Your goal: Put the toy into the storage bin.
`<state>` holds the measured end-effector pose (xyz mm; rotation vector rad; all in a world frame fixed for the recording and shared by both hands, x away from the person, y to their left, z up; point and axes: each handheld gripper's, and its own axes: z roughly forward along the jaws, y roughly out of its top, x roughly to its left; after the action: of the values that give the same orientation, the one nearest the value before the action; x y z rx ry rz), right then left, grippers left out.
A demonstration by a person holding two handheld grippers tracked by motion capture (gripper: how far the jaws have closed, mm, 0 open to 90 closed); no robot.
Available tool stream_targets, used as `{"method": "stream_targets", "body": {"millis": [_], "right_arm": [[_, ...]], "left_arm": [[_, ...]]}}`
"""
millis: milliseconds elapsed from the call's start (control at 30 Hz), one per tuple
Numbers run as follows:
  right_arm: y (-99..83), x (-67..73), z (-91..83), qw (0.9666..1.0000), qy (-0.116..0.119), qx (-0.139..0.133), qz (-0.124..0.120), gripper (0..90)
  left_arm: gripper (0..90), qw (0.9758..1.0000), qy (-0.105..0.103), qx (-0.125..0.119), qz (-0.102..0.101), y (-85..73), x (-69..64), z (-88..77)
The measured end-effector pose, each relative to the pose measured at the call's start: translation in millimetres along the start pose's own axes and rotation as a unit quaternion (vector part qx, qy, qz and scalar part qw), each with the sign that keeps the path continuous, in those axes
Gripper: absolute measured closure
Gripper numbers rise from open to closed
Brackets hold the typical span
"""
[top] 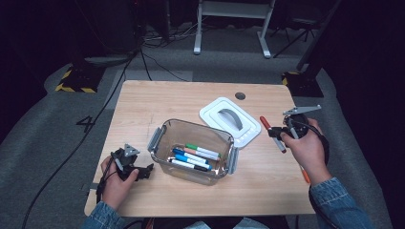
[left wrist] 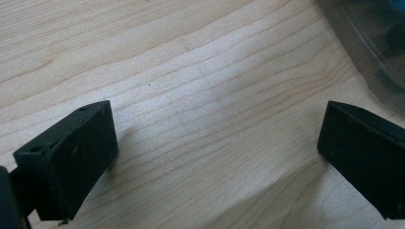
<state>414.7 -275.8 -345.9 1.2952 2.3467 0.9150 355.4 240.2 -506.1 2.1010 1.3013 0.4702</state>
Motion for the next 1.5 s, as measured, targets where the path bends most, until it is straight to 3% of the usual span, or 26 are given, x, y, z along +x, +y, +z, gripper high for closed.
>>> {"method": "stream_targets", "body": {"millis": [433, 600, 833, 933, 967, 1033, 1100, 1133, 1167, 1300, 1500], "right_arm": [[33.0, 40.2, -8.4, 0.9978, 0.043, -0.018, -0.047, 77.4], [47.7, 62.5, -6.6, 0.9949, 0.067, -0.020, -0.072, 77.4], [59.7, 86.6, 1.5, 0.9915, 0.083, -0.010, -0.100, 77.4], [67.0, 103.6, 4.9, 0.9879, 0.099, -0.008, -0.119, 77.4], [67.0, 103.6, 4.9, 0.9879, 0.099, -0.008, -0.119, 77.4], [71.1, 115.5, 8.9, 0.9844, 0.113, -0.009, -0.134, 77.4], [72.1, 119.3, 10.9, 0.9834, 0.117, -0.009, -0.138, 77.3], [74.0, 127.3, 15.3, 0.9809, 0.128, -0.006, -0.146, 77.3], [74.0, 127.3, 15.3, 0.9809, 0.128, -0.006, -0.146, 77.3], [78.9, 147.2, 26.8, 0.9733, 0.152, -0.001, -0.172, 77.3], [82.9, 168.8, 43.3, 0.9664, 0.172, 0.011, -0.191, 77.4]], "left_arm": [[0.2, 1.0000, 0.001, -0.001, 0.000, 0.0, -0.2, 0.1], [0.2, 1.0000, 0.000, -0.001, 0.001, 0.1, 0.2, 0.2], [0.2, 1.0000, 0.000, -0.002, 0.003, 0.2, 0.4, 0.3], [0.2, 1.0000, 0.000, -0.001, 0.003, 0.2, 0.4, 0.3], [0.2, 1.0000, 0.000, -0.001, 0.003, 0.2, 0.4, 0.3], [0.2, 1.0000, -0.001, -0.001, 0.002, 0.1, 0.3, 0.3], [0.2, 1.0000, -0.001, -0.001, 0.002, 0.1, 0.3, 0.2], [0.2, 1.0000, -0.001, -0.001, 0.002, 0.2, 0.4, 0.3], [0.2, 1.0000, -0.001, -0.001, 0.002, 0.2, 0.4, 0.3], [0.2, 1.0000, -0.001, -0.001, 0.002, 0.1, 0.3, 0.3], [0.1, 1.0000, 0.000, -0.001, 0.003, 0.2, 0.5, 0.2]]}}
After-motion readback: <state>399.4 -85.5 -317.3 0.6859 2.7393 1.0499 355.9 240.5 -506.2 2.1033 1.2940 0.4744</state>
